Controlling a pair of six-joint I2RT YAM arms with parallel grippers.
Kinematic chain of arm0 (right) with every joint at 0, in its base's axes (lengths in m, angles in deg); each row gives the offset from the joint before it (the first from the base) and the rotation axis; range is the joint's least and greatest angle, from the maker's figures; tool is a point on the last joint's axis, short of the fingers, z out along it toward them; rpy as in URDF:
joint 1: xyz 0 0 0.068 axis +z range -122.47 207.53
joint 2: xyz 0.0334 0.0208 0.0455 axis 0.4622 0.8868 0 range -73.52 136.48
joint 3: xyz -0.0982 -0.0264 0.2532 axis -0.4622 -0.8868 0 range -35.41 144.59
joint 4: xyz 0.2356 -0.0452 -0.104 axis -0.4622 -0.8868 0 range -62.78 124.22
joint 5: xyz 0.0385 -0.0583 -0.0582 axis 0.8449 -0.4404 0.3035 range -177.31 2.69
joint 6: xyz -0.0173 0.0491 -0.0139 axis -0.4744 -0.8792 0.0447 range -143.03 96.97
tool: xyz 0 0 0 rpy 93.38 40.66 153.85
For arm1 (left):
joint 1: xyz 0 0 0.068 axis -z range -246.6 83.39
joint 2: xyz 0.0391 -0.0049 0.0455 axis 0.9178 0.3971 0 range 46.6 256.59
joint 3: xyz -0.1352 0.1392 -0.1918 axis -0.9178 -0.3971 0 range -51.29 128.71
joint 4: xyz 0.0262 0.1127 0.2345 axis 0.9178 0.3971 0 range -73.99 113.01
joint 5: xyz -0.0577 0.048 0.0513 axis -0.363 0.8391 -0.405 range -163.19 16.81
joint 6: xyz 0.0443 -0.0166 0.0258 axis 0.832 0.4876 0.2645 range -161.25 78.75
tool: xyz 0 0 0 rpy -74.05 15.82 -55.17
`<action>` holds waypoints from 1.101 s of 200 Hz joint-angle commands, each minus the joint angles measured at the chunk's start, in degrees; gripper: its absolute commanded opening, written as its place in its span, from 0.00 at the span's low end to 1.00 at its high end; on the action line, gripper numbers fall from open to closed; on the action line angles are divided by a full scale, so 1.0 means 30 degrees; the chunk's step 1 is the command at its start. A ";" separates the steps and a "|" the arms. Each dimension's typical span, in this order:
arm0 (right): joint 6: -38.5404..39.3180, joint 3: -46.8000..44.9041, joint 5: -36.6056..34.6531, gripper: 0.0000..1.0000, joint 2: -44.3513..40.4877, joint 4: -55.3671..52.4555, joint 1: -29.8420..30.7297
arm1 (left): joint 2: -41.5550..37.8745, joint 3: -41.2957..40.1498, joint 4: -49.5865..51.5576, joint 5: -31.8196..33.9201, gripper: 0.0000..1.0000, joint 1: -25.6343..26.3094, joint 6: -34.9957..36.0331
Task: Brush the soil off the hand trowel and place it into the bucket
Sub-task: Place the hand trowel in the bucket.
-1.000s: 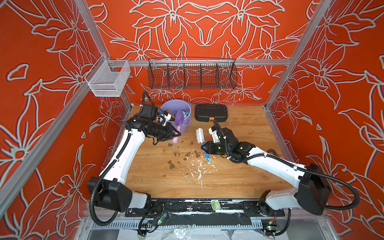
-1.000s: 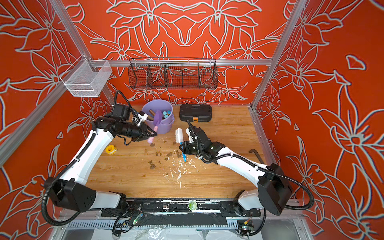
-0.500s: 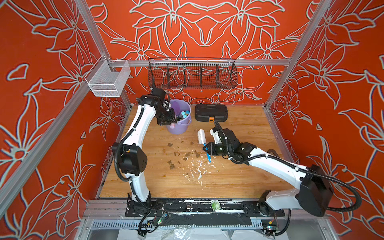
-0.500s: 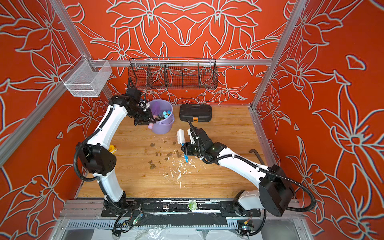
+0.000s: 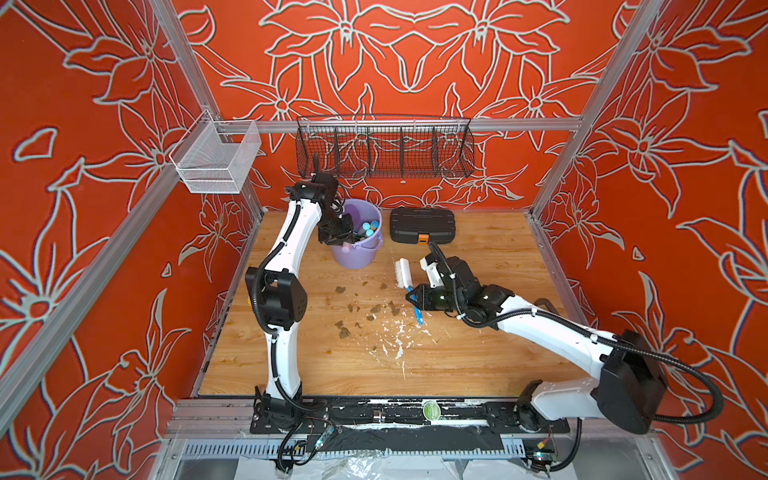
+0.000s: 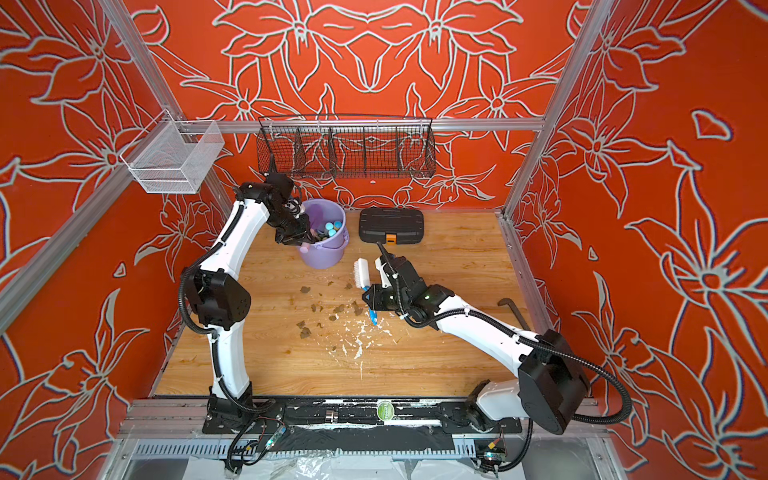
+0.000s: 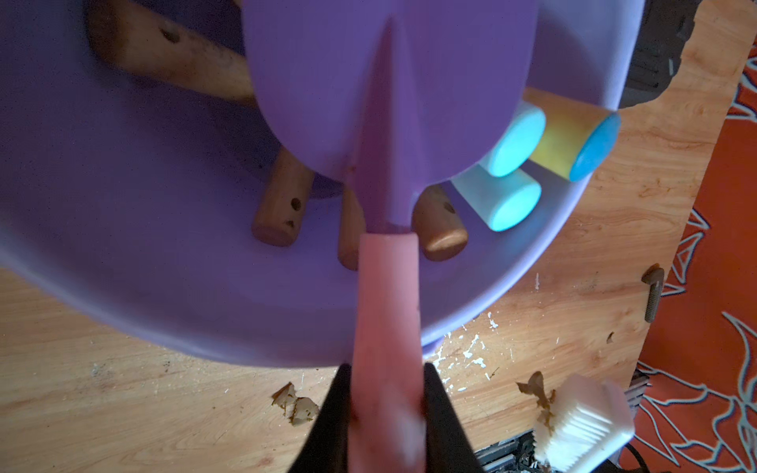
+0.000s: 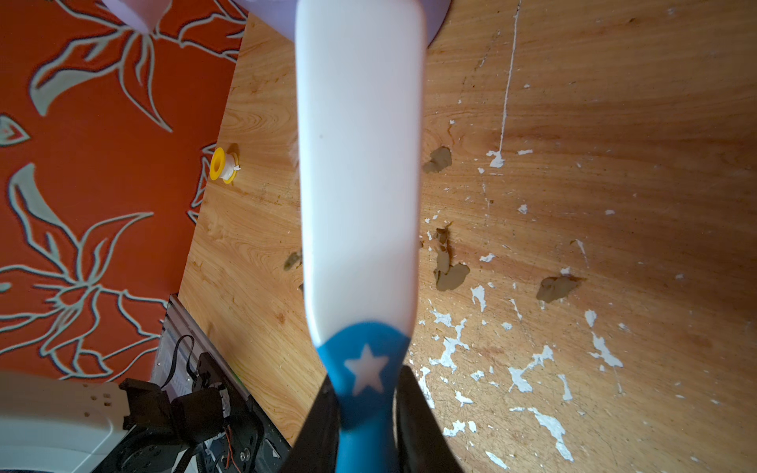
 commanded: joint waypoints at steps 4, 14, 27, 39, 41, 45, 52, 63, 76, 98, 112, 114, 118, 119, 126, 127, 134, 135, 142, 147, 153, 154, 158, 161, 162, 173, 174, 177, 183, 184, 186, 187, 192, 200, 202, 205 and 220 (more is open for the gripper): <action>0.0228 0.0051 0.0218 0.00 -0.0085 0.0322 -0.0092 | 0.0533 0.1343 0.0678 0.0092 0.13 -0.0110 -0.0147; 0.0252 0.0047 0.0276 0.00 -0.0086 0.0337 -0.0128 | 0.0687 0.1621 0.0768 0.0099 0.19 -0.0085 -0.0126; 0.0240 0.0047 0.0364 0.00 -0.0092 0.0390 -0.0121 | 0.0766 0.1803 0.0792 0.0133 0.27 -0.0094 -0.0139; 0.0226 0.0047 0.0446 0.00 -0.0087 0.0378 -0.0121 | 0.0767 0.1819 0.0699 0.0028 0.29 -0.0112 -0.0183; 0.0231 0.0047 0.0453 0.00 -0.0107 0.0368 -0.0121 | 0.0767 0.1824 0.0705 0.0033 0.29 -0.0099 -0.0199; 0.0214 0.0062 0.0483 0.00 -0.0122 0.0393 -0.0121 | 0.0767 0.1856 0.0679 0.0063 0.30 -0.0106 -0.0205; 0.0227 0.0047 0.0485 0.00 -0.0123 0.0373 -0.0121 | 0.0803 0.1927 0.0668 0.0056 0.31 -0.0110 -0.0210; 0.0212 0.0019 0.0513 0.00 -0.0152 0.0386 -0.0121 | 0.0798 0.1980 0.0668 0.0072 0.31 -0.0112 -0.0225; 0.0214 0.0020 0.0517 0.00 -0.0152 0.0336 -0.0121 | 0.0825 0.2129 0.0696 0.0075 0.31 -0.0107 -0.0221; 0.0230 0.0018 0.0571 0.00 -0.0240 0.0374 -0.0150 | 0.0683 0.2165 0.0638 0.0116 0.31 -0.0097 -0.0206; 0.0243 0.0062 0.0573 0.00 -0.0270 0.0328 -0.0191 | 0.0620 0.2222 0.0558 0.0329 0.33 -0.0094 -0.0243; 0.0242 0.0058 0.0573 0.00 -0.0270 0.0312 -0.0183 | 0.0620 0.2225 0.0552 0.0358 0.34 -0.0094 -0.0243; 0.0240 0.0048 0.0597 0.00 -0.0242 0.0318 -0.0202 | 0.0624 0.2211 0.0527 0.0365 0.35 -0.0100 -0.0243; 0.0251 0.0047 0.0600 0.00 -0.0241 0.0312 -0.0205 | 0.0622 0.2218 0.0524 0.0366 0.35 -0.0097 -0.0243; 0.0248 0.0074 0.0653 0.00 -0.0241 0.0293 -0.0216 | 0.0664 0.2268 0.0521 0.0322 0.37 -0.0095 -0.0242; 0.0255 0.0090 0.0657 0.00 -0.0241 0.0300 -0.0213 | 0.0671 0.2276 0.0521 0.0316 0.38 -0.0095 -0.0242; 0.0261 0.0098 0.0661 0.00 -0.0219 0.0256 -0.0249 | 0.0679 0.2288 0.0506 0.0238 0.41 -0.0096 -0.0263; 0.0261 0.0102 0.0646 0.00 -0.0200 0.0252 -0.0244 | 0.0679 0.2301 0.0499 0.0229 0.41 -0.0095 -0.0267; 0.0267 0.0133 0.0657 0.00 -0.0192 0.0241 -0.0253 | 0.0664 0.2285 0.0492 0.0232 0.43 -0.0094 -0.0285; 0.0281 0.0135 0.0661 0.00 -0.0205 0.0242 -0.0242 | 0.0635 0.2266 0.0463 0.0256 0.44 -0.0094 -0.0301; 0.0268 0.0135 0.0646 0.00 -0.0210 0.0233 -0.0238 | 0.0602 0.2238 0.0435 0.0285 0.45 -0.0102 -0.0301; 0.0250 0.0135 0.0668 0.00 -0.0210 0.0226 -0.0238 | 0.0582 0.2217 0.0434 0.0311 0.45 -0.0098 -0.0301; 0.0261 0.0151 0.0703 0.00 -0.0208 0.0248 -0.0238 | 0.0548 0.2225 0.0433 0.0373 0.45 -0.0095 -0.0316; 0.0261 0.0137 0.0710 0.00 -0.0211 0.0263 -0.0238 | 0.0505 0.2226 0.0440 0.0401 0.45 -0.0102 -0.0329; 0.0261 0.0121 0.0729 0.00 -0.0211 0.0255 -0.0268 | 0.0489 0.2211 0.0437 0.0413 0.45 -0.0098 -0.0330; 0.0302 0.0080 0.0818 0.00 -0.0155 0.0277 -0.0278 | 0.0246 0.2075 0.0357 0.0631 0.45 -0.0106 -0.0331; 0.0311 0.0078 0.0827 0.00 -0.0154 0.0277 -0.0273 | 0.0213 0.2063 0.0336 0.0646 0.45 -0.0100 -0.0331; 0.0293 0.0076 0.0850 0.00 -0.0160 0.0292 -0.0279 | 0.0082 0.1978 0.0256 0.0721 0.45 -0.0091 -0.0309; 0.0291 0.0035 0.0912 0.00 -0.0153 0.0347 -0.0275 | -0.0194 0.1835 0.0093 0.0942 0.45 -0.0110 -0.0327; 0.0291 0.0026 0.0933 0.00 -0.0153 0.0370 -0.0271 | -0.0226 0.1796 0.0058 0.0991 0.45 -0.0102 -0.0329; 0.0269 -0.0002 0.0985 0.00 -0.0116 0.0425 -0.0283 | -0.0346 0.1723 -0.0005 0.1087 0.45 -0.0096 -0.0330; 0.0265 -0.0007 0.0999 0.00 -0.0120 0.0424 -0.0305 | -0.0420 0.1696 -0.0050 0.1137 0.45 -0.0110 -0.0330; 0.0251 -0.0055 0.1106 0.00 -0.0090 0.0472 -0.0314 | -0.0721 0.1483 -0.0233 0.1321 0.45 -0.0110 -0.0330; 0.0118 -0.0148 0.1399 0.00 -0.0049 0.0631 -0.0404 | -0.1276 0.1099 -0.0576 0.1609 0.45 -0.0102 -0.0323; 0.0057 -0.0192 0.1505 0.00 -0.0039 0.0710 -0.0434 | -0.1443 0.0985 -0.0632 0.1711 0.46 -0.0096 -0.0343; -0.0017 -0.0276 0.1722 0.00 -0.0029 0.0833 -0.0504 | -0.1725 0.0836 -0.0762 0.1890 0.46 -0.0073 -0.0380; -0.0874 -0.0849 0.2883 0.00 0.0063 0.1819 -0.0971 | -0.3310 -0.0270 -0.1523 0.2274 0.47 0.0015 -0.0433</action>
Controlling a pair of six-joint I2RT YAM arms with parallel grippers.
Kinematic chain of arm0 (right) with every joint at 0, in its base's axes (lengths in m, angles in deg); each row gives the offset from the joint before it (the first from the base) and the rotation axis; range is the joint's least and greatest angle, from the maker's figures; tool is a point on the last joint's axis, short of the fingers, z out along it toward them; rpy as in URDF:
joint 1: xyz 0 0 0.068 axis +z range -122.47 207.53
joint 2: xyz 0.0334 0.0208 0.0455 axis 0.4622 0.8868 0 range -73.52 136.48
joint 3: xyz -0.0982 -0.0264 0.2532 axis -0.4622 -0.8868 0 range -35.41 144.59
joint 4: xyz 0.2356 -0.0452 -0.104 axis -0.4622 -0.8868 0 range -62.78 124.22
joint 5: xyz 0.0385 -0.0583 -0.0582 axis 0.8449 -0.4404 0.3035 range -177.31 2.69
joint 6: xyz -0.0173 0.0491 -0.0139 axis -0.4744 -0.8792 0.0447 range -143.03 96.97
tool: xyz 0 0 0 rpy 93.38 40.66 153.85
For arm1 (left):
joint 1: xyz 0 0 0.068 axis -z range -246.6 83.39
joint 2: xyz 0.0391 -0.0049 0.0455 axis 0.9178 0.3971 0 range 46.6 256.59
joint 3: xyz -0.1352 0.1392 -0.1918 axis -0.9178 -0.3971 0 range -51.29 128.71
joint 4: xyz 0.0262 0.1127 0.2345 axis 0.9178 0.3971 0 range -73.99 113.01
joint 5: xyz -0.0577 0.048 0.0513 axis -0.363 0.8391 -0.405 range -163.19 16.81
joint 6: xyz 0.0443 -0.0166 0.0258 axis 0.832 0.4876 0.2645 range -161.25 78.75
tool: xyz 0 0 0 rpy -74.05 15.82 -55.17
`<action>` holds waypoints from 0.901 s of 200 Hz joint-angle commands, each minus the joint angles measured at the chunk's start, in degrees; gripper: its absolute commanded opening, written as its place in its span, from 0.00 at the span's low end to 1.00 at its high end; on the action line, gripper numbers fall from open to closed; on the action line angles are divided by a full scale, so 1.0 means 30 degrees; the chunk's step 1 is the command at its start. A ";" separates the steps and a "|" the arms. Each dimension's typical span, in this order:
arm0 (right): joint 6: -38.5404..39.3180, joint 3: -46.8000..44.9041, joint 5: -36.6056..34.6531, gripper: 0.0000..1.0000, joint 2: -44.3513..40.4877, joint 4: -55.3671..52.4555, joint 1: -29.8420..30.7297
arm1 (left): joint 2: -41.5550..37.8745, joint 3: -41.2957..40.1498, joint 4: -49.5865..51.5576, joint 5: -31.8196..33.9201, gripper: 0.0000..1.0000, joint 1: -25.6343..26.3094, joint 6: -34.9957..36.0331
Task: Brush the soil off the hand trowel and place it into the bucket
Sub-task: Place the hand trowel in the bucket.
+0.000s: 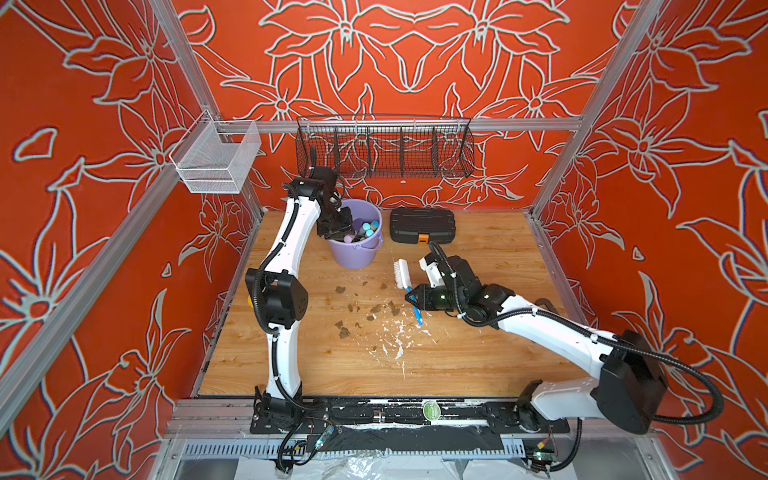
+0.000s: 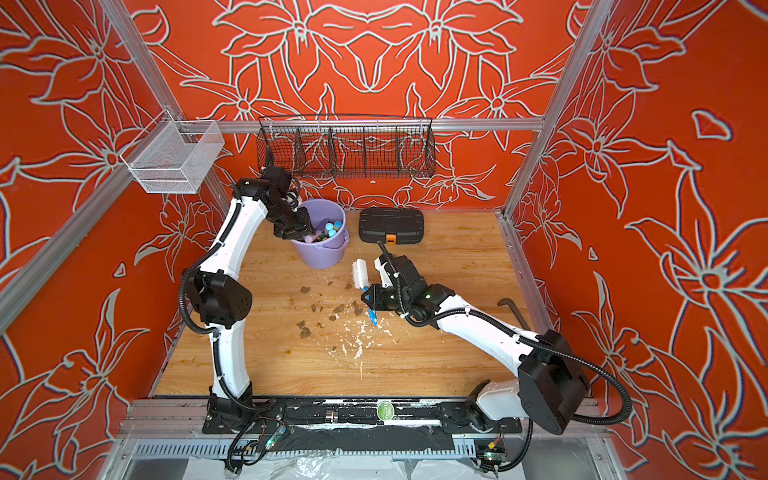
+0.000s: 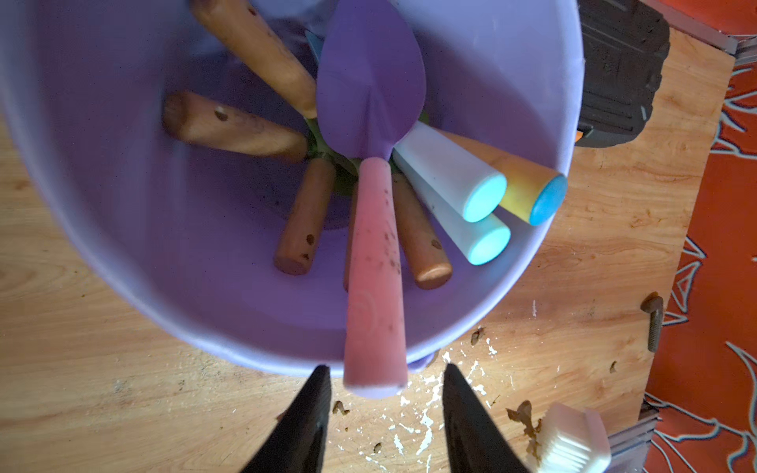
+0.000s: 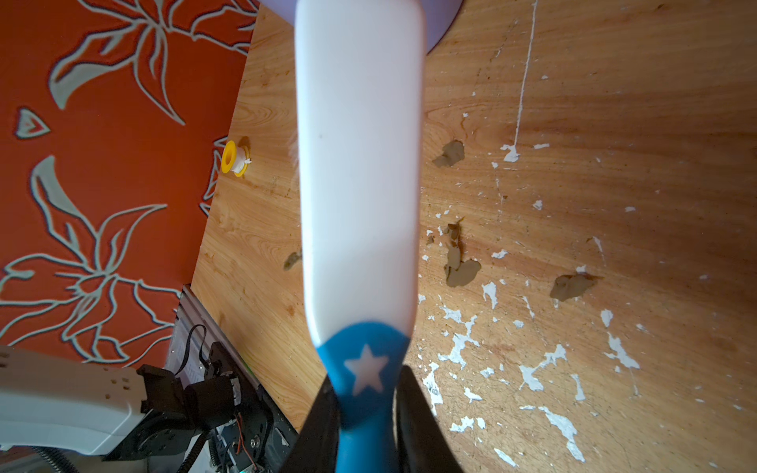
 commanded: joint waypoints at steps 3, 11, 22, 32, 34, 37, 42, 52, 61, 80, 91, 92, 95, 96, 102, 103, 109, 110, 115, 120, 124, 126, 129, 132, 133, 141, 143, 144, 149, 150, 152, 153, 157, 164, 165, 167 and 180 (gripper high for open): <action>-0.0902 -0.0809 0.1663 0.00 0.0079 0.1450 -0.0702 | -0.3290 -0.1356 -0.1151 0.1099 0.48 0.0058 -0.0115; -0.0967 -0.0872 0.2261 0.00 0.0204 0.1336 -0.0990 | -0.4490 -0.2509 -0.1841 0.1052 0.49 0.0194 -0.0261; -0.1726 -0.1530 0.3612 0.00 0.0159 0.2449 -0.1464 | -0.6405 -0.4743 -0.3240 0.0409 0.50 0.0455 -0.0505; -0.2740 -0.2285 0.4637 0.00 0.0009 0.4087 -0.1842 | -0.8428 -0.7187 -0.4826 -0.0010 0.52 0.0821 -0.1096; -0.2972 -0.2378 0.4771 0.00 -0.0024 0.4274 -0.1866 | -0.8761 -0.7793 -0.5132 -0.0160 0.52 0.0891 -0.1201; -0.3160 -0.2474 0.4963 0.00 -0.0063 0.4523 -0.1949 | -0.9405 -0.8644 -0.5725 -0.0337 0.52 0.1048 -0.1384; -0.3258 -0.2468 0.5224 0.00 -0.0132 0.4521 -0.2075 | -1.0363 -1.0108 -0.6635 -0.0641 0.53 0.1326 -0.1732; -0.2959 -0.2083 0.5419 0.00 -0.0280 0.3585 -0.2137 | -1.2142 -1.3003 -0.8455 -0.0401 0.54 0.2179 -0.2621; -0.2546 -0.1679 0.5542 0.00 -0.0433 0.2593 -0.2133 | -1.3267 -1.5259 -0.9567 -0.0276 0.54 0.2983 -0.3205; -0.2587 -0.1439 0.5779 0.00 -0.0983 0.1973 -0.2167 | -1.4338 -1.8414 -1.0716 -0.0460 0.55 0.4431 -0.4382; -0.2450 -0.1067 0.6075 0.00 -0.1186 0.1293 -0.2155 | -1.4599 -1.9895 -1.1290 -0.0869 0.56 0.4951 -0.4997; -0.2413 -0.1030 0.6085 0.00 -0.1197 0.1233 -0.2161 | -1.4611 -2.0009 -1.1363 -0.0911 0.56 0.4988 -0.5045; -0.2365 -0.0918 0.6105 0.00 -0.1206 0.1030 -0.2166 | -1.4648 -2.0421 -1.1576 -0.1097 0.56 0.5061 -0.5212; -0.2341 -0.0882 0.6114 0.00 -0.1221 0.0970 -0.2166 | -1.4665 -2.0521 -1.1696 -0.1156 0.56 0.5087 -0.5255; -0.2374 -0.0769 0.6152 0.00 -0.1278 0.0771 -0.2167 | -1.4780 -2.1318 -1.2358 -0.1665 0.57 0.5205 -0.5463; -0.2390 -0.0764 0.6167 0.00 -0.1287 0.0767 -0.2167 | -1.4775 -2.1439 -1.2468 -0.1734 0.58 0.5218 -0.5512; -0.2475 -0.0688 0.6237 0.00 -0.1338 0.0752 -0.2188 | -1.4850 -2.2156 -1.3133 -0.2041 0.58 0.5302 -0.5786; -0.2484 -0.0680 0.6239 0.00 -0.1331 0.0742 -0.2178 | -1.4854 -2.2282 -1.3221 -0.2068 0.58 0.5310 -0.5821; -0.2505 -0.0573 0.6326 0.00 -0.1338 0.0701 -0.2192 | -1.4858 -2.2732 -1.3648 -0.2228 0.59 0.5361 -0.6027; -0.2547 -0.0479 0.6476 0.00 -0.1325 0.0677 -0.2184 | -1.4836 -2.3150 -1.4091 -0.2401 0.59 0.5411 -0.6134; -0.2613 -0.0418 0.6565 0.00 -0.1295 0.0702 -0.2188 | -1.4782 -2.3417 -1.4414 -0.2539 0.59 0.5426 -0.6195; -0.2655 -0.0374 0.6623 0.00 -0.1295 0.0740 -0.2172 | -1.4751 -2.3555 -1.4538 -0.2609 0.59 0.5448 -0.6262; -0.2694 -0.0355 0.6674 0.00 -0.1295 0.0772 -0.2182 | -1.4717 -2.3717 -1.4723 -0.2683 0.59 0.5455 -0.6290; -0.2796 -0.0322 0.6792 0.00 -0.1249 0.0880 -0.2155 | -1.4625 -2.3799 -1.4886 -0.2751 0.59 0.5463 -0.6298; -0.2796 -0.0322 0.6792 0.00 -0.1249 0.0880 -0.2155 | -1.4595 -2.3837 -1.4933 -0.2774 0.59 0.5464 -0.6311; -0.3024 -0.0305 0.6954 0.00 -0.1212 0.1139 -0.2166 | -1.4323 -2.3943 -1.5194 -0.2970 0.59 0.5465 -0.6214; -0.3102 -0.0323 0.6991 0.00 -0.1216 0.1186 -0.2166 | -1.4256 -2.3935 -1.5246 -0.3009 0.60 0.5465 -0.6172; -0.3119 -0.0336 0.7012 0.00 -0.1212 0.1223 -0.2166 | -1.4205 -2.3919 -1.5259 -0.3035 0.60 0.5450 -0.6160; -0.3240 -0.0392 0.7059 0.00 -0.1236 0.1432 -0.2167 | -1.3998 -2.3878 -1.5328 -0.3184 0.60 0.5464 -0.6060; -0.3262 -0.0400 0.7060 0.00 -0.1222 0.1463 -0.2167 | -1.3960 -2.3861 -1.5345 -0.3211 0.60 0.5464 -0.6045; -0.3300 -0.0428 0.7076 0.00 -0.1211 0.1487 -0.2167 | -1.3850 -2.3812 -1.5357 -0.3267 0.60 0.5465 -0.5990; -0.3321 -0.0432 0.7084 0.00 -0.1209 0.1520 -0.2167 | -1.3797 -2.3784 -1.5359 -0.3326 0.60 0.5465 -0.5981; -0.3400 -0.0437 0.7113 0.00 -0.1207 0.1619 -0.2152 | -1.3591 -2.3650 -1.5343 -0.3582 0.60 0.5465 -0.5832; -0.3592 -0.0473 0.7204 0.00 -0.1150 0.1825 -0.2166 | -1.3174 -2.3392 -1.5322 -0.4017 0.60 0.5465 -0.5483; -0.3628 -0.0484 0.7221 0.00 -0.1149 0.1850 -0.2166 | -1.3123 -2.3340 -1.5298 -0.4067 0.60 0.5479 -0.5449; -0.3685 -0.0507 0.7255 0.00 -0.1120 0.1921 -0.2166 | -1.2982 -2.3242 -1.5243 -0.4126 0.60 0.5490 -0.5373; -0.4086 -0.0626 0.7516 0.00 -0.1047 0.2399 -0.2167 | -1.2132 -2.2589 -1.4779 -0.4616 0.60 0.5598 -0.4715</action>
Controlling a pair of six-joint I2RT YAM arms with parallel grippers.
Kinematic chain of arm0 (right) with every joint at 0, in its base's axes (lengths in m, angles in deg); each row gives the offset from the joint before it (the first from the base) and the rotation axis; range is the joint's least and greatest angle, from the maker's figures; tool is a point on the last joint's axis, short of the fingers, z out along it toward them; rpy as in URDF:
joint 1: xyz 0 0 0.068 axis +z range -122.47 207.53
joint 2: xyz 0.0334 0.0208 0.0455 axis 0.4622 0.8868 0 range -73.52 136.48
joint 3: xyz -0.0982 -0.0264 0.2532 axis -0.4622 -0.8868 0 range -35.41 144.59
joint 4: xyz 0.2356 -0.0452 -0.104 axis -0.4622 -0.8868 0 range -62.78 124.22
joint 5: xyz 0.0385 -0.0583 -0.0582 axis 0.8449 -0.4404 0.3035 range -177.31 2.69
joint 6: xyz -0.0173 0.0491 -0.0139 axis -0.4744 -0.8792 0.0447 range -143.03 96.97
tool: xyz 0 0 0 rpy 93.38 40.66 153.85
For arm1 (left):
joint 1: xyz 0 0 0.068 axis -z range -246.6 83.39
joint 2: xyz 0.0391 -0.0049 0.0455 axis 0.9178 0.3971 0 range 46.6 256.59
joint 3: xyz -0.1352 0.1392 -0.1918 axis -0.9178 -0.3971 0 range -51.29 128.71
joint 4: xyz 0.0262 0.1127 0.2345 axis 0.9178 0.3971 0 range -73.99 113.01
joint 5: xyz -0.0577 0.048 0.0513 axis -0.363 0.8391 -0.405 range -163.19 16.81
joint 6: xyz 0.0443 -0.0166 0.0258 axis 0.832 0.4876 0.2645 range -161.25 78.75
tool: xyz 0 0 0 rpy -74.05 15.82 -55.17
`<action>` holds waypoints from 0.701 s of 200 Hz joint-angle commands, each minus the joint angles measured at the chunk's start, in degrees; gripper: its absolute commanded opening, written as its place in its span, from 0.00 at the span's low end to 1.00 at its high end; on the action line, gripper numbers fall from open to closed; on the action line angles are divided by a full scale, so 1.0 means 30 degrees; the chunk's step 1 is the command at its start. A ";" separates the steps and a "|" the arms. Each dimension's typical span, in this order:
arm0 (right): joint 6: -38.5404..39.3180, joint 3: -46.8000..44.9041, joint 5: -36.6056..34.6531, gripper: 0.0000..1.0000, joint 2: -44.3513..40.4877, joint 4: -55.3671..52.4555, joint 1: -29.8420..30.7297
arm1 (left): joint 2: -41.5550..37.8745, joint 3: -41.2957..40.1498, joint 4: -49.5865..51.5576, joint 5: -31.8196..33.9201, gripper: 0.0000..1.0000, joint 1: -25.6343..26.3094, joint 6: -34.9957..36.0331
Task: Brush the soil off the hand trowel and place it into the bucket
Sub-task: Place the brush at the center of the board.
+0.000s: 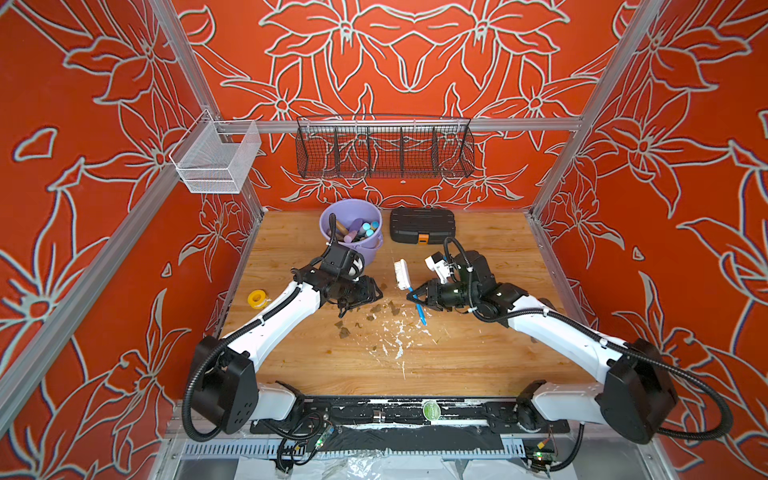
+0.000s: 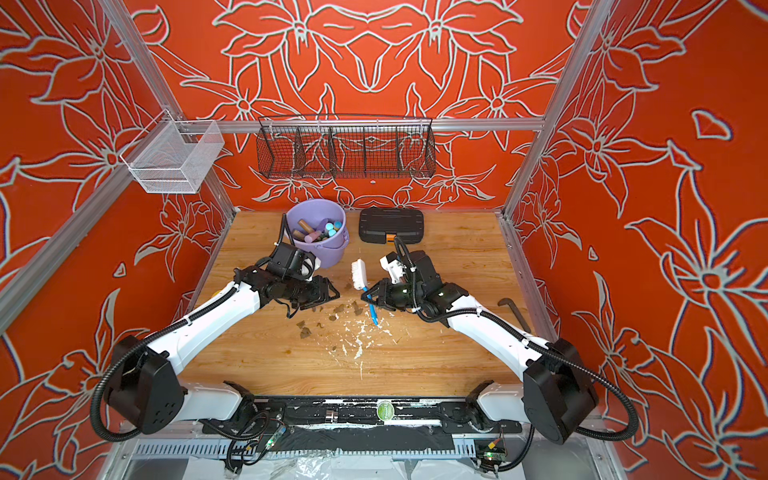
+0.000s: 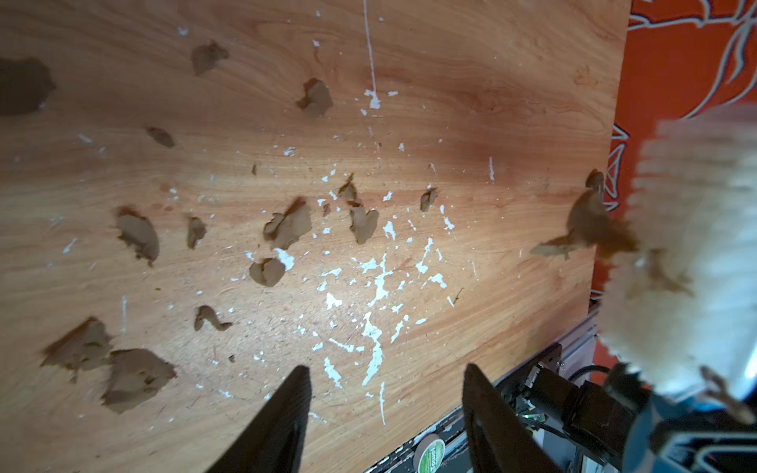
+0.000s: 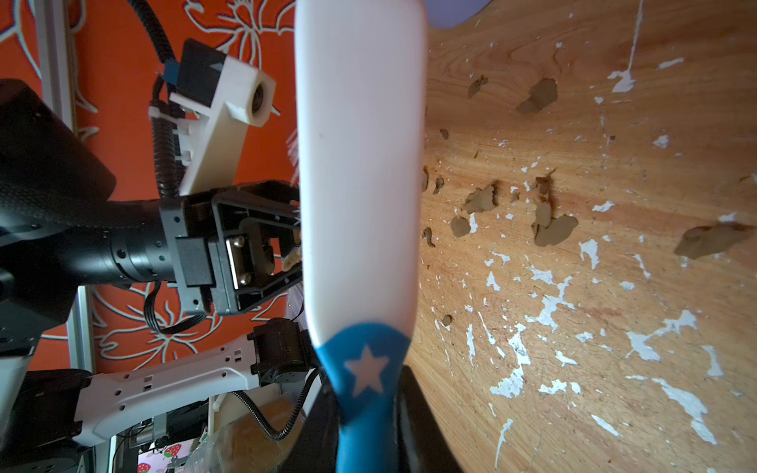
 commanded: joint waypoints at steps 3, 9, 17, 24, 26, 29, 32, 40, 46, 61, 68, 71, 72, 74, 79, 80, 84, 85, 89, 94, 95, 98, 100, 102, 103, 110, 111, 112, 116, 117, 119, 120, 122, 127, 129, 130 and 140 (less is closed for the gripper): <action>-0.1133 0.0172 0.0903 0.00 -0.0072 0.1372 0.0001 | 0.1320 0.1221 -0.0750 -0.1606 0.61 0.0251 0.0967; -0.1302 0.0098 0.1005 0.00 -0.0036 0.1586 0.0012 | 0.1598 0.1352 -0.0757 -0.1685 0.61 0.0362 0.1238; -0.1461 0.0021 0.1118 0.00 0.0032 0.1773 -0.0003 | 0.1840 0.1401 -0.0977 -0.1896 0.63 0.0516 0.1628; -0.1591 -0.0045 0.1192 0.00 0.0050 0.1890 -0.0003 | 0.2101 0.1473 -0.1135 -0.2024 0.65 0.0617 0.1870; -0.1635 -0.0073 0.1232 0.00 0.0065 0.1928 -0.0003 | 0.2137 0.1499 -0.1149 -0.2023 0.65 0.0643 0.1914; -0.1685 -0.0096 0.1269 0.00 0.0069 0.1976 -0.0003 | 0.2270 0.1531 -0.1174 -0.2038 0.66 0.0676 0.2001; -0.1714 -0.0110 0.1296 0.00 0.0095 0.1974 -0.0003 | 0.2381 0.1593 -0.1159 -0.2073 0.66 0.0703 0.2114; -0.1716 -0.0132 0.1318 0.00 0.0117 0.1924 -0.0003 | 0.2678 0.1817 -0.1056 -0.2068 0.66 0.0818 0.2421; -0.1689 -0.0119 0.1333 0.00 0.0122 0.1830 0.0005 | 0.2818 0.1938 -0.1022 -0.2039 0.66 0.0878 0.2534; -0.1558 -0.0104 0.1238 0.00 0.0124 0.1529 0.0016 | 0.3053 0.2059 -0.1153 -0.2090 0.66 0.0997 0.2648; -0.1568 -0.0103 0.1315 0.00 0.0143 0.1465 0.0031 | 0.3095 0.2046 -0.1222 -0.2013 0.66 0.1005 0.2612; -0.1556 -0.0103 0.1331 0.00 0.0155 0.1471 0.0049 | 0.3096 0.2042 -0.1238 -0.1956 0.66 0.1004 0.2630; -0.1564 -0.0122 0.1332 0.00 0.0142 0.1471 0.0053 | 0.3096 0.2044 -0.1240 -0.1946 0.66 0.1004 0.2636; -0.1547 -0.0137 0.1347 0.00 0.0131 0.1472 0.0033 | 0.3096 0.2067 -0.1262 -0.1894 0.66 0.1003 0.2618; -0.1533 -0.0141 0.1387 0.00 0.0152 0.1472 0.0045 | 0.3111 0.2097 -0.1270 -0.1805 0.66 0.1007 0.2652; -0.1523 -0.0141 0.1389 0.00 0.0154 0.1457 0.0051 | 0.3118 0.2100 -0.1270 -0.1797 0.66 0.1005 0.2661; -0.1515 -0.0141 0.1366 0.00 0.0157 0.1403 0.0083 | 0.3125 0.2153 -0.1232 -0.1701 0.66 0.1004 0.2690; -0.1514 -0.0141 0.1364 0.00 0.0172 0.1379 0.0084 | 0.3140 0.2173 -0.1222 -0.1657 0.65 0.1003 0.2680; -0.1489 -0.0141 0.1337 0.00 0.0158 0.1303 0.0074 | 0.3136 0.2216 -0.1163 -0.1526 0.65 0.1020 0.2678; -0.1441 -0.0170 0.1283 0.00 0.0147 0.1225 0.0058 | 0.3104 0.2277 -0.1153 -0.1435 0.65 0.1004 0.2672; -0.1433 -0.0170 0.1278 0.00 0.0137 0.1216 0.0057 | 0.3100 0.2278 -0.1153 -0.1422 0.65 0.1004 0.2700; -0.1397 -0.0156 0.1249 0.00 0.0166 0.1125 0.0060 | 0.3082 0.2305 -0.1153 -0.1373 0.65 0.1003 0.2700; -0.1374 -0.0167 0.1231 0.00 0.0167 0.1063 0.0072 | 0.3078 0.2330 -0.1153 -0.1348 0.65 0.1003 0.2714; -0.1353 -0.0170 0.1205 0.00 0.0167 0.0996 0.0060 | 0.3055 0.2336 -0.1153 -0.1290 0.65 0.1003 0.2703; -0.1331 -0.0155 0.1205 0.00 0.0162 0.0957 0.0073 | 0.3046 0.2352 -0.1124 -0.1261 0.65 0.1003 0.2716; -0.1281 -0.0154 0.1186 0.00 0.0157 0.0890 0.0058 | 0.2987 0.2447 -0.1048 -0.0923 0.64 0.1012 0.2730; -0.1280 -0.0162 0.1201 0.00 0.0172 0.0903 0.0057 | 0.2969 0.2451 -0.1027 -0.0858 0.64 0.1008 0.2729; -0.1294 -0.0167 0.1208 0.00 0.0164 0.0894 0.0071 | 0.2959 0.2468 -0.1017 -0.0811 0.64 0.1005 0.2744; -0.1321 -0.0192 0.1237 0.00 0.0161 0.0907 0.0064 | 0.2928 0.2484 -0.0992 -0.0636 0.63 0.1007 0.2774; -0.1329 -0.0196 0.1241 0.00 0.0159 0.0911 0.0060 | 0.2924 0.2499 -0.0985 -0.0583 0.63 0.1020 0.2766; -0.1320 -0.0199 0.1281 0.00 0.0158 0.0914 0.0064 | 0.2899 0.2511 -0.0979 -0.0513 0.63 0.1015 0.2797; -0.1343 -0.0199 0.1292 0.00 0.0157 0.0915 0.0075 | 0.2895 0.2512 -0.0978 -0.0477 0.63 0.1009 0.2807; -0.1339 -0.0200 0.1315 0.00 0.0194 0.0915 0.0061 | 0.2870 0.2528 -0.0977 -0.0392 0.63 0.1005 0.2822; -0.1392 -0.0196 0.1354 0.00 0.0193 0.0915 0.0082 | 0.2836 0.2608 -0.0928 -0.0175 0.62 0.1003 0.2867; -0.1395 -0.0192 0.1375 0.00 0.0210 0.0915 0.0062 | 0.2834 0.2648 -0.0884 -0.0060 0.61 0.1003 0.2881; -0.1395 -0.0210 0.1383 0.00 0.0213 0.0915 0.0074 | 0.2833 0.2669 -0.0857 -0.0001 0.61 0.1018 0.2878; -0.1437 -0.0189 0.1541 0.00 0.0222 0.0864 0.0111 | 0.2763 0.2806 -0.0843 0.0396 0.57 0.1004 0.2872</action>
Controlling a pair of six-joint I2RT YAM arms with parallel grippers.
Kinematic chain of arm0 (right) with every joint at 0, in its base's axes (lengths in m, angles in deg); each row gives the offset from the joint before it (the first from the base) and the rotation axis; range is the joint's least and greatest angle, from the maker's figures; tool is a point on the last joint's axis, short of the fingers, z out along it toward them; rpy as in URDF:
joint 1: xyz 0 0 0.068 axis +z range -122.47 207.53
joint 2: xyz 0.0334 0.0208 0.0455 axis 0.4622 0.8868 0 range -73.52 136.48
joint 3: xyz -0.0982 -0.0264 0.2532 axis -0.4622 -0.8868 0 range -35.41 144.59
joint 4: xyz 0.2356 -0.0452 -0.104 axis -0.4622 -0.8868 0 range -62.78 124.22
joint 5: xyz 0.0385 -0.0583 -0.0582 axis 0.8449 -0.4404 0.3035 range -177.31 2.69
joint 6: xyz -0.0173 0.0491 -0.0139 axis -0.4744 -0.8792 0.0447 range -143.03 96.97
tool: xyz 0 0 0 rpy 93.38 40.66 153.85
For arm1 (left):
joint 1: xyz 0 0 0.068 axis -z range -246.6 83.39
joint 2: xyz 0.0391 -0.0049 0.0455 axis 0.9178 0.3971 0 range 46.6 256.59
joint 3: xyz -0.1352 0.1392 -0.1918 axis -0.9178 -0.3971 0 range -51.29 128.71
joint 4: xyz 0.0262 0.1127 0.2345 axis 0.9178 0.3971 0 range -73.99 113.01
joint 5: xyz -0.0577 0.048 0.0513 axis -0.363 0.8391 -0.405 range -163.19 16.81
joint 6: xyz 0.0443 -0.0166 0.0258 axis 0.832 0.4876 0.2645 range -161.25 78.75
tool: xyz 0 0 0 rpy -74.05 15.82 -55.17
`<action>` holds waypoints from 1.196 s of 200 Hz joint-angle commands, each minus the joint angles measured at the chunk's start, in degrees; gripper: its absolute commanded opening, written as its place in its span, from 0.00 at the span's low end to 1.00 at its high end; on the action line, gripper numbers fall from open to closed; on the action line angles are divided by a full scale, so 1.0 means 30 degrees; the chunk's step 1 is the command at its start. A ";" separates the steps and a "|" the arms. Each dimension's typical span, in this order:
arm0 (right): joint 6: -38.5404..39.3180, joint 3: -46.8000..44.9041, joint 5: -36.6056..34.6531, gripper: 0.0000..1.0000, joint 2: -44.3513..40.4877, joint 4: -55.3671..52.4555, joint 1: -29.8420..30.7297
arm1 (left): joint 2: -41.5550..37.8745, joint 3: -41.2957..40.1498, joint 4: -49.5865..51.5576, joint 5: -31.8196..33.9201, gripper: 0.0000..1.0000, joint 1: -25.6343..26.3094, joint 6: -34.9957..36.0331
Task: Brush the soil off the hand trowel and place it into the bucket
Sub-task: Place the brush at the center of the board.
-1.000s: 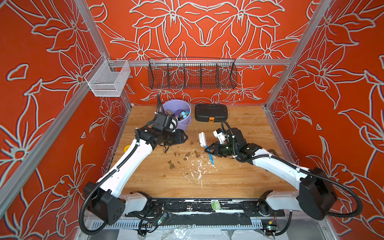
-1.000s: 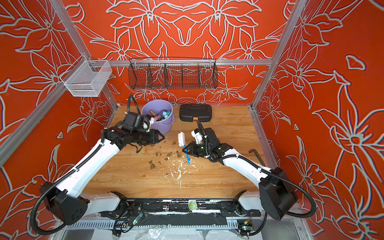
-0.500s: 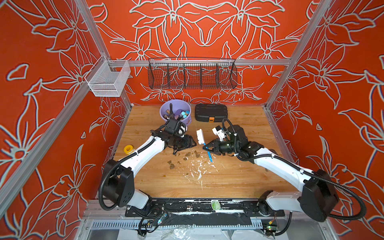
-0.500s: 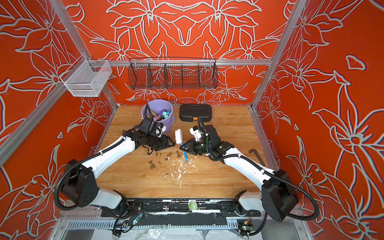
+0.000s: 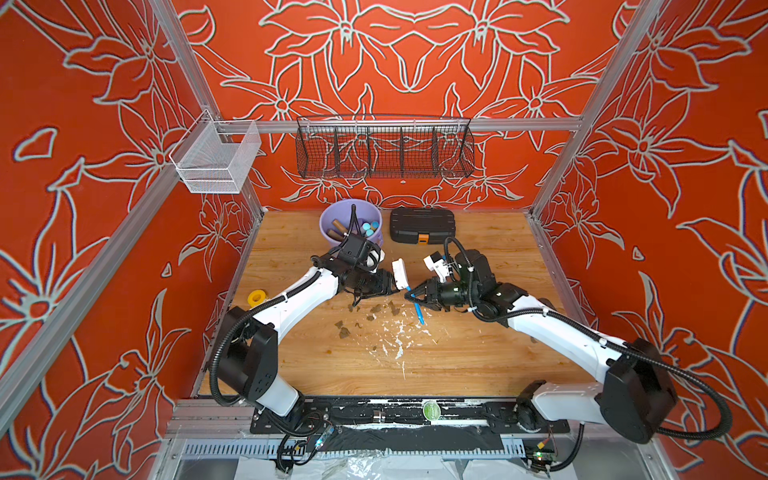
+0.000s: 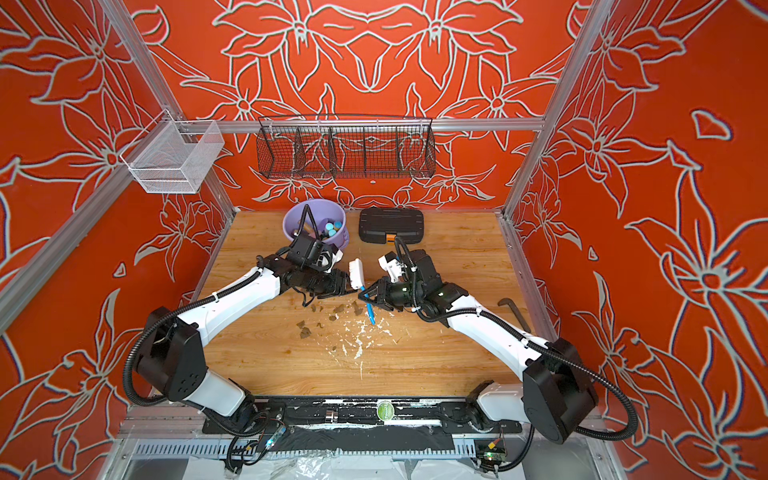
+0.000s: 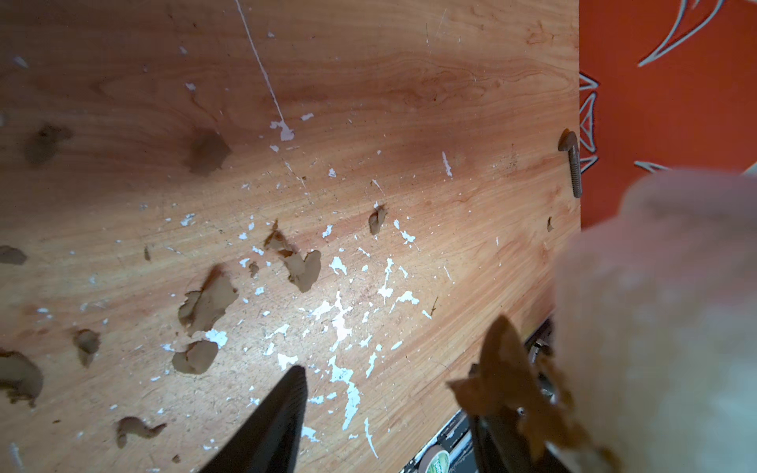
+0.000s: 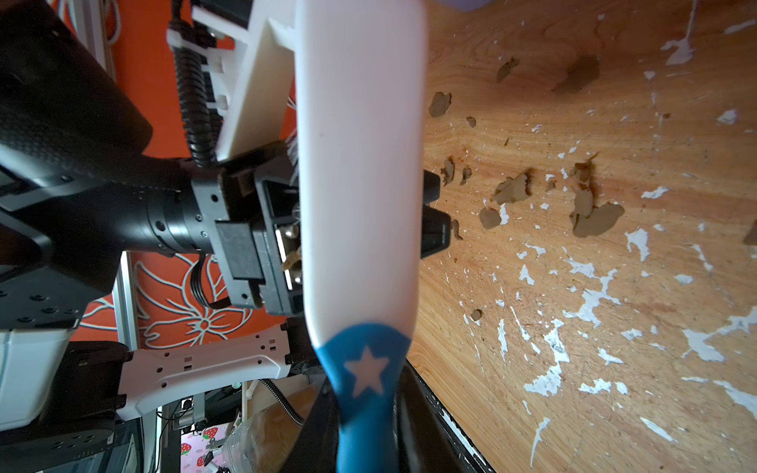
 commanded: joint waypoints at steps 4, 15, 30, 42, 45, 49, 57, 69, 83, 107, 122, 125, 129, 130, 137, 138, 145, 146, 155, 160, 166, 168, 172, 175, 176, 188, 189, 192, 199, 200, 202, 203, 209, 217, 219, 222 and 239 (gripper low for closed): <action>-0.0235 -0.0198 0.0573 0.00 0.0151 0.0063 0.0129 | -0.0342 0.0580 0.0090 0.1348 0.56 0.0065 0.0382; -0.0429 -0.0393 0.0805 0.00 0.0098 0.0329 0.0220 | -0.0415 0.0687 -0.0100 0.1736 0.53 0.0042 0.0272; -0.0539 -0.0571 0.1137 0.00 0.0020 0.0282 0.0359 | -0.0260 0.0917 -0.0193 0.2222 0.48 -0.0038 0.0041; -0.0530 -0.0692 0.1387 0.00 -0.0171 0.0012 0.0507 | 0.0028 0.1137 -0.0285 0.2222 0.47 -0.0231 -0.0170; -0.0501 -0.0752 0.1389 0.00 -0.0207 -0.0061 0.0548 | 0.0136 0.1204 -0.0257 0.2229 0.47 -0.0296 -0.0246; -0.0485 -0.0828 0.1390 0.00 -0.0388 -0.0174 0.0610 | 0.0260 0.1236 -0.0279 0.2243 0.47 -0.0384 -0.0395; -0.0491 -0.1027 0.1374 0.00 -0.0693 -0.0434 0.0672 | 0.0553 0.1357 -0.0272 0.2207 0.46 -0.0575 -0.0632; -0.0485 -0.1383 0.1184 0.00 -0.1329 -0.0854 0.0700 | 0.1010 0.1626 0.0057 0.2346 0.45 -0.0792 -0.0859; -0.0418 -0.1782 0.0703 0.00 -0.2164 -0.1427 0.0700 | 0.1604 0.2109 0.1005 0.2891 0.45 -0.0852 -0.0936; -0.0599 -0.2504 -0.0141 0.00 -0.2881 -0.1374 0.0571 | 0.1986 0.1991 0.1881 0.2890 0.45 -0.0838 -0.1038; 0.0453 -0.2004 -0.1101 0.00 -0.2554 -0.3031 0.0570 | 0.1902 0.1921 0.2624 0.2861 0.47 -0.0758 -0.0938; 0.0677 -0.1854 -0.1251 0.00 -0.2453 -0.3320 0.0556 | 0.1872 0.1994 0.2897 0.3005 0.47 -0.0688 -0.0858; 0.0906 -0.1662 -0.1550 0.00 -0.2361 -0.3747 0.0556 | 0.1816 0.2082 0.3302 0.3253 0.48 -0.0601 -0.0747; 0.0935 -0.1619 -0.1589 0.00 -0.2328 -0.3864 0.0555 | 0.1798 0.2095 0.3397 0.3319 0.49 -0.0587 -0.0724; 0.1521 -0.1218 -0.2458 0.00 -0.2238 -0.4725 0.0554 | 0.1687 0.2302 0.4144 0.3839 0.51 -0.0440 -0.0469; 0.1608 -0.1163 -0.2585 0.00 -0.2209 -0.4836 0.0554 | 0.1660 0.2308 0.4228 0.3920 0.51 -0.0419 -0.0438; 0.2136 -0.0808 -0.3309 0.00 -0.2151 -0.5438 0.0552 | 0.1345 0.2194 0.4506 0.4192 0.53 -0.0344 -0.0239; 0.2209 -0.0768 -0.3435 0.00 -0.2150 -0.5515 0.0539 | 0.1284 0.2151 0.4497 0.4228 0.53 -0.0341 -0.0206; 0.3000 -0.0331 -0.4725 0.00 -0.2064 -0.6481 0.0553 | 0.0639 0.1638 0.4356 0.4425 0.57 -0.0336 -0.0149; 0.3486 -0.0053 -0.5410 0.00 -0.1989 -0.7052 0.0541 | 0.0321 0.1385 0.4246 0.4608 0.58 -0.0337 -0.0106; 0.4132 0.0337 -0.6454 0.00 -0.1877 -0.7886 0.0522 | -0.0067 0.1100 0.4082 0.4729 0.59 -0.0317 -0.0063; 0.4326 0.0405 -0.6892 0.00 -0.1819 -0.8172 0.0480 | -0.0205 0.1014 0.4006 0.4754 0.59 -0.0334 -0.0014; 0.4688 0.0719 -0.7729 0.00 -0.1749 -0.8727 0.0467 | -0.0476 0.0810 0.3832 0.4761 0.60 -0.0333 0.0059; 0.4971 0.0834 -0.8213 0.00 -0.1719 -0.8983 0.0444 | -0.0681 0.0654 0.3704 0.4769 0.60 -0.0339 0.0061; 0.5077 0.0859 -0.8422 0.00 -0.1700 -0.9060 0.0455 | -0.0740 0.0620 0.3657 0.4766 0.60 -0.0339 0.0061; 0.6189 0.1084 -0.9861 0.00 -0.1409 -0.9619 0.0150 | -0.1513 0.0012 0.2965 0.4710 0.61 -0.0339 0.0120; 0.6257 0.1101 -0.9993 0.00 -0.1369 -0.9686 0.0117 | -0.1566 -0.0053 0.2892 0.4677 0.61 -0.0339 0.0120; 0.6481 0.1156 -1.0272 0.00 -0.1268 -0.9934 -0.0028 | -0.1744 -0.0197 0.2685 0.4656 0.61 -0.0339 0.0120; 0.7099 0.1257 -1.0739 0.00 -0.1033 -1.0298 -0.0348 | -0.2104 -0.0494 0.2353 0.4686 0.62 -0.0339 0.0072; 0.7195 0.1261 -1.0798 0.00 -0.0991 -1.0318 -0.0380 | -0.2155 -0.0526 0.2308 0.4680 0.62 -0.0339 0.0067; 0.7385 0.1264 -1.0915 0.00 -0.0886 -1.0392 -0.0478 | -0.2229 -0.0571 0.2237 0.4675 0.62 -0.0339 0.0063; 0.7470 0.1264 -1.0988 0.00 -0.0858 -1.0409 -0.0533 | -0.2261 -0.0593 0.2220 0.4675 0.63 -0.0354 0.0077; 0.8053 0.1240 -1.1516 0.00 -0.0585 -1.0577 -0.0840 | -0.2440 -0.0672 0.2125 0.4694 0.63 -0.0366 0.0134; 0.8697 0.1187 -1.2171 0.00 -0.0205 -1.0746 -0.1334 | -0.2594 -0.0718 0.2130 0.4736 0.63 -0.0366 0.0228; 0.8808 0.1158 -1.2291 0.00 -0.0118 -1.0748 -0.1500 | -0.2624 -0.0729 0.2119 0.4741 0.63 -0.0368 0.0257; 0.9019 0.1127 -1.2398 0.00 0.0027 -1.0748 -0.1761 | -0.2657 -0.0754 0.2116 0.4734 0.64 -0.0347 0.0306; 0.9909 0.0881 -1.2585 0.00 0.0973 -1.0269 -0.3403 | -0.2754 -0.0762 0.2203 0.4742 0.64 -0.0369 0.0488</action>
